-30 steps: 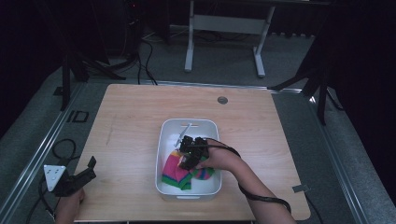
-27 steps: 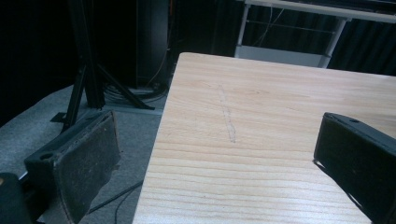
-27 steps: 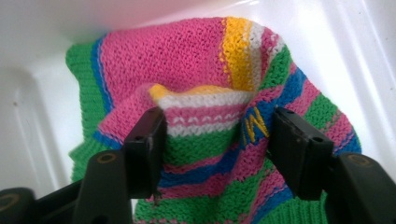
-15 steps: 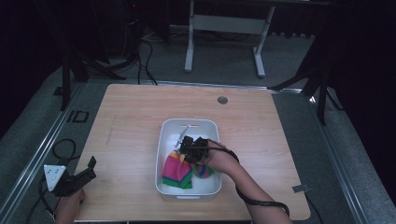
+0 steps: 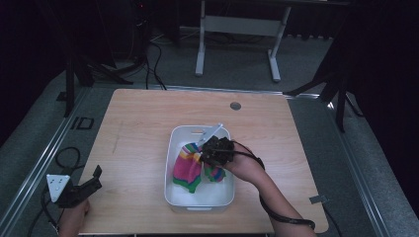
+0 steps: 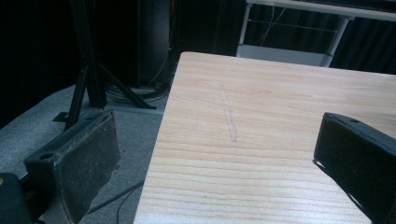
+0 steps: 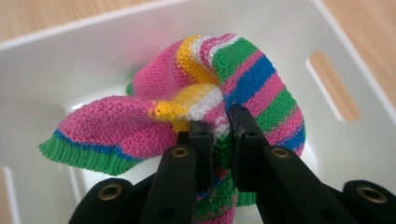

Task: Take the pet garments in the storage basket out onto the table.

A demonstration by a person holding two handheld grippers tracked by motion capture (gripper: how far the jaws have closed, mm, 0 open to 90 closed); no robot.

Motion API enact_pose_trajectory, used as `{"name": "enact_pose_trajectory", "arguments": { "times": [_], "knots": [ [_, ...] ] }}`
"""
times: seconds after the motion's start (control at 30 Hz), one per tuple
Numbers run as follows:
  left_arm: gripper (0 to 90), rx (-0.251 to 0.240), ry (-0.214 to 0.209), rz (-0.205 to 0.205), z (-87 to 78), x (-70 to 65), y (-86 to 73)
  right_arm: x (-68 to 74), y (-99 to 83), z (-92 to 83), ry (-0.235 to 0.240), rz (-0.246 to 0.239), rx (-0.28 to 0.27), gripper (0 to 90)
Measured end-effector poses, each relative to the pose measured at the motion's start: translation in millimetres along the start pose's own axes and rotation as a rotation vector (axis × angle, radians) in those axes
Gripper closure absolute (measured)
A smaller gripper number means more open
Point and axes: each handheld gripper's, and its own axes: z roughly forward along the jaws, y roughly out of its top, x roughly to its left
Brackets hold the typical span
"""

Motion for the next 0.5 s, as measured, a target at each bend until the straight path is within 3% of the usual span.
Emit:
{"name": "enact_pose_trajectory", "arguments": {
  "times": [0.17, 0.5],
  "knots": [
    [0.9, 0.0, 0.0, -0.001, 0.0, 0.1, 0.0, 1.2, 5.1, -18.4, -0.009, -0.014, -0.046, 80.8],
    [0.9, -0.001, -0.001, 0.0, -0.1, 0.2, 0.0, 1.7, 18.2, -73.5, -0.096, -0.017, -0.221, 80.8]
  ]
}}
